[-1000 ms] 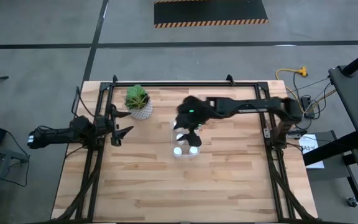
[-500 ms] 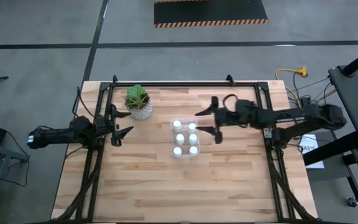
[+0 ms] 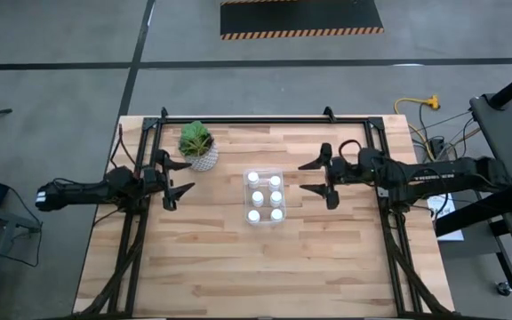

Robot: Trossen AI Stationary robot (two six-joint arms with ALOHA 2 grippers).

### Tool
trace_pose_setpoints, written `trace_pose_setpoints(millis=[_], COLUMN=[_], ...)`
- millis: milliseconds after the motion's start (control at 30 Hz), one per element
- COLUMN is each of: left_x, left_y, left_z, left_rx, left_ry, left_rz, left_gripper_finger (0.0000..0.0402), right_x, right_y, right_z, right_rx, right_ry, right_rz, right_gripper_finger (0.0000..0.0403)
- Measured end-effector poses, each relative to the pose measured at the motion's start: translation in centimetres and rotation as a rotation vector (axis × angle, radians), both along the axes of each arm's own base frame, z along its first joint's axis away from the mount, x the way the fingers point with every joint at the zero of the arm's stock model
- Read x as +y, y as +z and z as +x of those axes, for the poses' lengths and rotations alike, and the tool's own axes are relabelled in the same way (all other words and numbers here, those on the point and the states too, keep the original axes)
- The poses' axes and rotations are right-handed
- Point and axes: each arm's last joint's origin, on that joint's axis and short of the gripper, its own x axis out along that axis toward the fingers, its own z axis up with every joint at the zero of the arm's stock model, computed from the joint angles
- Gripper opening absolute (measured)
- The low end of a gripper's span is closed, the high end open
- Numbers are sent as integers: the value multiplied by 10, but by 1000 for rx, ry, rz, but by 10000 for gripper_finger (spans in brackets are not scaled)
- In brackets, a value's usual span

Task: Pick and place pill bottles into a basket
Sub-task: Return to Home Position

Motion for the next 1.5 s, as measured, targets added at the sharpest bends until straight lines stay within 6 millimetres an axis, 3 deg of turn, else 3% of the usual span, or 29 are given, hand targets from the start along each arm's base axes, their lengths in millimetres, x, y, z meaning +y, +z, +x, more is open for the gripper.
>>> trace_pose_setpoints(millis=[267,567,867,1100,1500], left_x=[0,0,0,0,0], left_y=[-3,-7,-11,-13,-15], left_z=[3,6,9,10,11], left_rx=[37,80,117,138,157], left_ry=[0,0,0,0,0], left_rz=[-1,-3,-4,-5,-5], left_gripper_finger=[276,276,276,276,276], right_x=[2,7,11,14,13], right_y=[-3,-19,-32,-46,-82], right_z=[-21,-62,-97,-107,-107], right_rx=[-54,-377,-534,-434,-82], right_ry=[-2,11,27,72,23], right_rz=[28,21,-14,-10,-103], right_gripper_finger=[252,261,251,250,261])
